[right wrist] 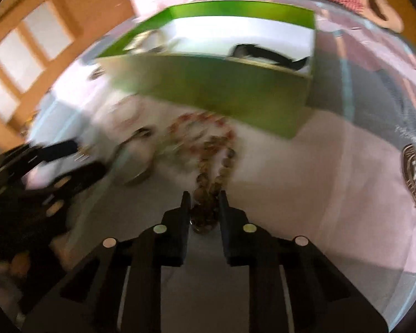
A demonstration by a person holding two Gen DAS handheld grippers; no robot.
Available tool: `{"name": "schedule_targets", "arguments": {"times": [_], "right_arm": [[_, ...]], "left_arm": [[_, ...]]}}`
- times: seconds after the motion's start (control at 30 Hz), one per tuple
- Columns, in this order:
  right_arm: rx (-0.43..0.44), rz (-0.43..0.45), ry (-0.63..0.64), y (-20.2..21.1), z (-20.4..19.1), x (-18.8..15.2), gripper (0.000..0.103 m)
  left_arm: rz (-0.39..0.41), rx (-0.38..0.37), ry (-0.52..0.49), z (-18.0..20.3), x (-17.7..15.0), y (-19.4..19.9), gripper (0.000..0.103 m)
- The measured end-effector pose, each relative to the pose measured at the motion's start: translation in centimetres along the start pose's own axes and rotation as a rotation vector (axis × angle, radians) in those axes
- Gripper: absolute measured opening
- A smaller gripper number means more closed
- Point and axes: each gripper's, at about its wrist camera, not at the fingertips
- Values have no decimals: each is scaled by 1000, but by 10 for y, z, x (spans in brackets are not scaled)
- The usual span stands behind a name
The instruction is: Organize jewelry
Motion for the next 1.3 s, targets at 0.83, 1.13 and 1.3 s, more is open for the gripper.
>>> {"name": "schedule_targets", "arguments": {"times": [0.83, 1.13, 1.3], "right_arm": [[-241, 39, -110, -17, 20, 5, 46], [-225, 29, -62, -15, 13, 2, 8], [-241, 58, -96, 2, 23, 1, 8]], "left_arm": [[-67, -24, 93, -53, -20, -40, 66], [-47, 4, 54, -40, -12, -39, 24], [-54, -41, 34, -32, -13, -32, 14]]}}
Point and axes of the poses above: each gripper's, at about its wrist camera, not at the fingertips, and y roughly against the way its jaws point, z to its right, x to its top, and after that the axes turned 15 degrees about x, right-handed
